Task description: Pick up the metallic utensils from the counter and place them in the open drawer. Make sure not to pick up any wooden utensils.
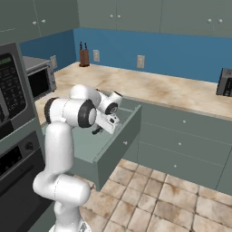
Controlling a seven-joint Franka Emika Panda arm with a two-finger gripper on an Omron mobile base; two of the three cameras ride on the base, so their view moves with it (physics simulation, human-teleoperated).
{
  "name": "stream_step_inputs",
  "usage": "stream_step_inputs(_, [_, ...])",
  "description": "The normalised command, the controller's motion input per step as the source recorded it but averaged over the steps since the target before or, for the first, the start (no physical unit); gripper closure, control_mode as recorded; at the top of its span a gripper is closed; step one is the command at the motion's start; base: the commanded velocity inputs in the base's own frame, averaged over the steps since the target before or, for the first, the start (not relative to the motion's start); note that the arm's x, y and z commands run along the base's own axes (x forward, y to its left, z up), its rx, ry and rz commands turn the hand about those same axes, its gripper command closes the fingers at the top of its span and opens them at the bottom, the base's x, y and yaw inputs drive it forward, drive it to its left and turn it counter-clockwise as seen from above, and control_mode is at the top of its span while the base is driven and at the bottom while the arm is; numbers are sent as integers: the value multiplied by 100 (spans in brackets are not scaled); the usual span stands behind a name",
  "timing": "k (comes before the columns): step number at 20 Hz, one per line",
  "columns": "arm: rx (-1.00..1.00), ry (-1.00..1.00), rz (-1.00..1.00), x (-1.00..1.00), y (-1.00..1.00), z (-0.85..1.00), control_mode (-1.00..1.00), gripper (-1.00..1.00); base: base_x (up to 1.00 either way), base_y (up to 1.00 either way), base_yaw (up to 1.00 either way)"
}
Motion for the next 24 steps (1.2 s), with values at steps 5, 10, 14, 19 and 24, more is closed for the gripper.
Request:
stream_step_inputs(5, [-8, -26, -1, -13, 53, -10, -100, 100, 0, 0, 0])
stream_step_inputs(10, [-1, 0, -10, -8, 51, -14, -100, 100, 0, 0, 0])
stream_step_inputs(14, [-8, 1, -11, 38, 23, -28, -100, 100, 0, 0, 0])
stream_step_inputs(19, [-12, 0, -4, 17, 30, -48, -100, 100, 0, 0, 0])
stream_step_inputs(24, [-8, 0, -2, 24, 13, -41, -100, 100, 0, 0, 0])
